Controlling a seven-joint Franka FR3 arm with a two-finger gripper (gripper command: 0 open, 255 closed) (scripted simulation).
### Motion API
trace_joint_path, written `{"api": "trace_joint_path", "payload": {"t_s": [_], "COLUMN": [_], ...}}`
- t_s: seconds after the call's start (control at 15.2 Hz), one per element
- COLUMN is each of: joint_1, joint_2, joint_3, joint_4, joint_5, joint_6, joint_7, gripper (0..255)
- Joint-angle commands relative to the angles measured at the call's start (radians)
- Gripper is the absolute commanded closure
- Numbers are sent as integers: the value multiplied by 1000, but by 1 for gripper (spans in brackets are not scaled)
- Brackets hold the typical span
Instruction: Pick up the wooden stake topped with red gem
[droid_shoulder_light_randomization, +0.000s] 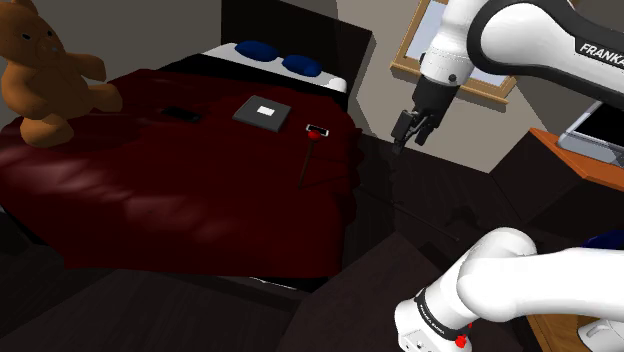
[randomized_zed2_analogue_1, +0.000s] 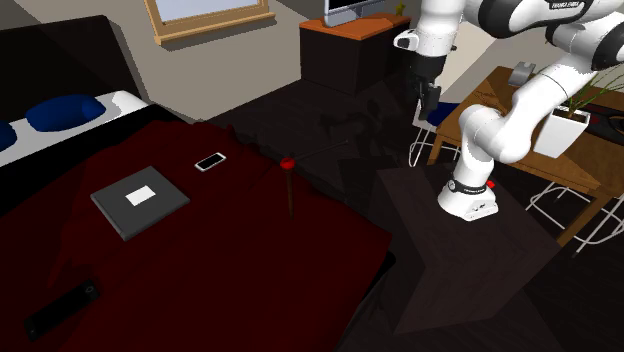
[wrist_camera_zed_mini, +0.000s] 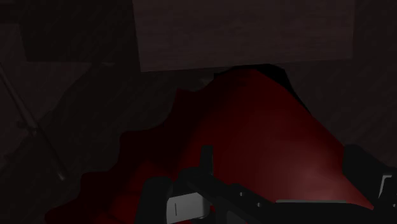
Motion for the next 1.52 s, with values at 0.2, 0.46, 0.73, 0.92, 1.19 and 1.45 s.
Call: {"api": "trace_joint_path", "payload": {"t_s": [0.2, 0.46, 0.73, 0.92, 1.19, 1.45], "joint_1": [-10, -21, -32, -39, -47, -56], "joint_2": [87, 214, 349, 454, 598, 745], "joint_3": [-16, -37, -56, -69, -84, -96], "joint_4": [7, 36, 87, 139, 227, 337], "joint_5": [-9, -18, -21, -21, -15, -4], "joint_6": [87, 193, 286, 346, 410, 455], "joint_7": [-13, -30, -47, -60, -79, -99], "gripper": [0, 0, 0, 0, 0, 0]}}
